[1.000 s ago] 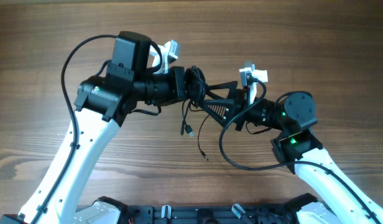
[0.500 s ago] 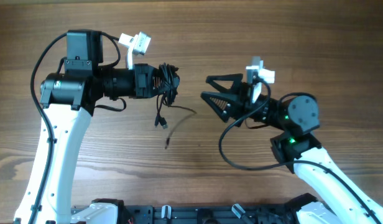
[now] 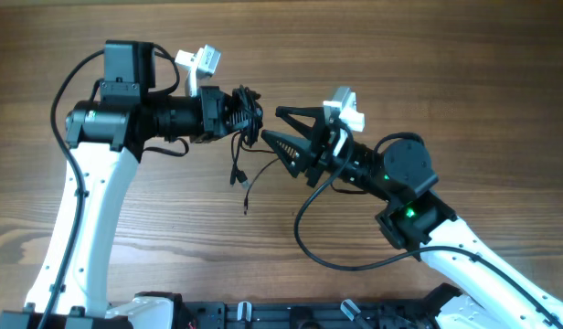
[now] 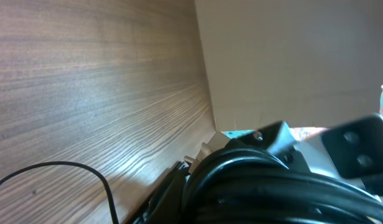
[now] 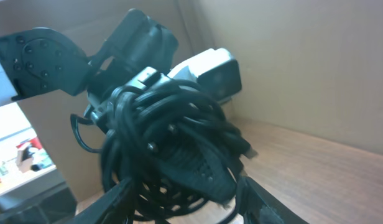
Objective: Untangle cables
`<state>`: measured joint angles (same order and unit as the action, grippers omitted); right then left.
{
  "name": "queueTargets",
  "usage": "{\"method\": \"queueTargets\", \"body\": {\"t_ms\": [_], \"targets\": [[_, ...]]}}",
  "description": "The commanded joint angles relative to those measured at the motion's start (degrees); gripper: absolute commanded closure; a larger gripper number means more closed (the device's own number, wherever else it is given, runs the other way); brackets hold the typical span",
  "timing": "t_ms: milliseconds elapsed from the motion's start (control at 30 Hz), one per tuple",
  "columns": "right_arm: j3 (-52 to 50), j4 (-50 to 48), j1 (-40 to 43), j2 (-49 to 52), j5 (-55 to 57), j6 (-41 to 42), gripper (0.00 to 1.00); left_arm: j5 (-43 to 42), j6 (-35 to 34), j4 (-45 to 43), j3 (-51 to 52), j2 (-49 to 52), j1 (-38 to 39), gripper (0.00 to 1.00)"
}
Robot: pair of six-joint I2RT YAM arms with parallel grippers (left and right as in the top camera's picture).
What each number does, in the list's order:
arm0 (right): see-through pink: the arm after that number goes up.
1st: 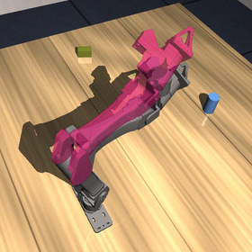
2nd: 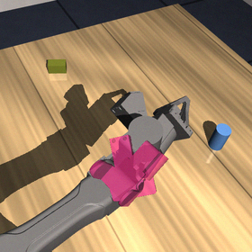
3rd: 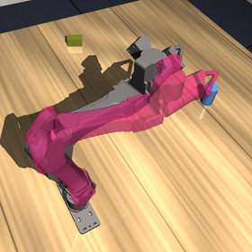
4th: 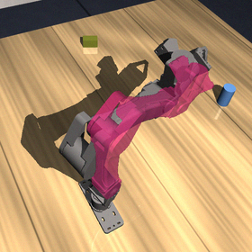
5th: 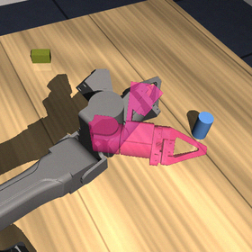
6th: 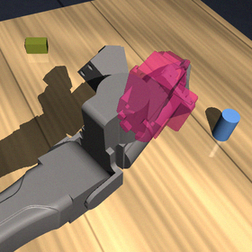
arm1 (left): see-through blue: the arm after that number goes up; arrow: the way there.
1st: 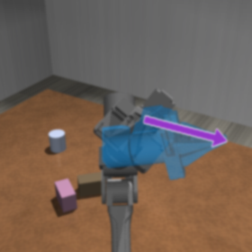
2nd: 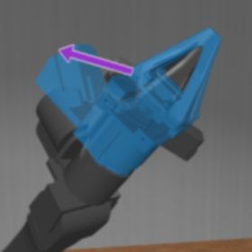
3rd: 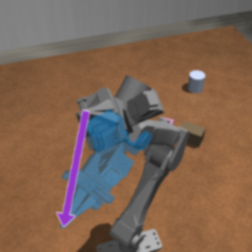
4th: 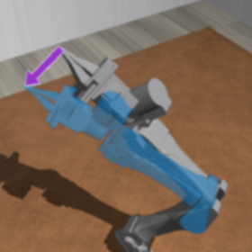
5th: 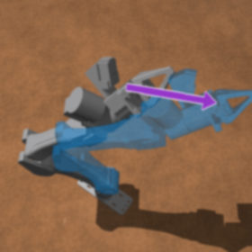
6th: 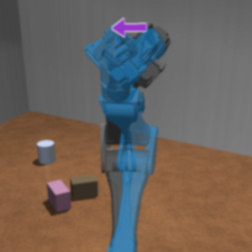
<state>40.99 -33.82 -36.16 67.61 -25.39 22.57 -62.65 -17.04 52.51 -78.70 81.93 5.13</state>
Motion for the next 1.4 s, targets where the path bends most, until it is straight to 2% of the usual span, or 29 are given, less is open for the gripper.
{"method": "queueTargets", "body": {"t_ms": [0,133,333,433,500,567,700,800,967,1367], "targets": [[1.4,-0.2,-0.7,0.3,5.3,-1.6,0.48,-0.2,-1.9,0.1,0.0,1.9,-0.1,0.96],[1.4,-0.9,-0.7,0.3,10.4,-1.6,0.48,-0.9,-1.9,1.1,0.0,2.4,0.5,0.96],[1.4,-0.2,-0.7,0.3,10.7,-1.6,0.48,-0.9,-2.4,-0.1,0.0,2.4,4.1,0.96],[1.4,1.0,-0.7,0.3,10.0,-1.6,0.48,-0.3,-7.6,-4.4,0.0,2.5,5.2,0.96],[1.4,2.2,-0.7,0.3,11.3,-1.7,0.48,-0.2,-7.7,-6.0,0.0,2.5,4.5,0.96],[1.4,3.8,-0.7,0.3,12.3,-1.6,0.47,-0.2,-8.2,-5.6,0.0,2.5,1.4,0.96],[1.4,6.6,-0.7,0.3,10.4,-1.7,0.47,3.6,-14.8,-5.2,0.0,2.5,-1.4,0.96],[1.4,8.4,-0.7,0.3,10.4,-3.3,0.47,3.6,-14.8,-3.0,0.0,2.5,-1.0,0.96],[1.4,6.3,-0.7,0.1,9.9,-2.9,0.47,4.5,-14.7,2.0,0.0,3.5,1.6,0.96],[1.4,7.7,-0.7,0.1,8.9,-2.1,0.47,5.4,-14.8,1.9,0.0,6.1,5.1,0.96]]}}
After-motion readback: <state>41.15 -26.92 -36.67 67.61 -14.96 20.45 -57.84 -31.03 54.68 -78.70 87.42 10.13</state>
